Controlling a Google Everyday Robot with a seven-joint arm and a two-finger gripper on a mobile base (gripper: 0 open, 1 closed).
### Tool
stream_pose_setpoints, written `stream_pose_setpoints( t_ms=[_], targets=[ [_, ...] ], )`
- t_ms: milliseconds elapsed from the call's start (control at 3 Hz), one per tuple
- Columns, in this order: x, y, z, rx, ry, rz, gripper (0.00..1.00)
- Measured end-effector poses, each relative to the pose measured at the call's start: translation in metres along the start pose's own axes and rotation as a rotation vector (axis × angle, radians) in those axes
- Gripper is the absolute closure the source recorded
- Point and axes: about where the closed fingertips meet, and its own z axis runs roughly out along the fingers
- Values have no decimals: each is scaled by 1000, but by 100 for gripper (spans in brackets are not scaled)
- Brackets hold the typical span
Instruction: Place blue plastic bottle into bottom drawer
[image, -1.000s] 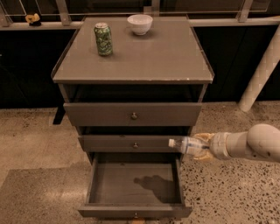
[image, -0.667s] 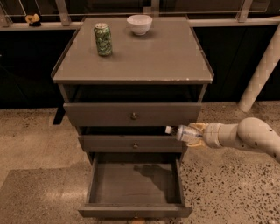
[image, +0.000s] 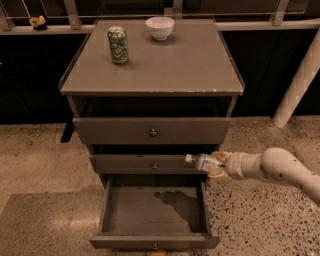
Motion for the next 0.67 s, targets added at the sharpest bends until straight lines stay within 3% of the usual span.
stream_pose_setpoints(
  t_ms=[333,667],
  targets=[
    [41,55,62,-37,11,99,100],
    [76,117,126,-98,-42,219,100]
  ],
)
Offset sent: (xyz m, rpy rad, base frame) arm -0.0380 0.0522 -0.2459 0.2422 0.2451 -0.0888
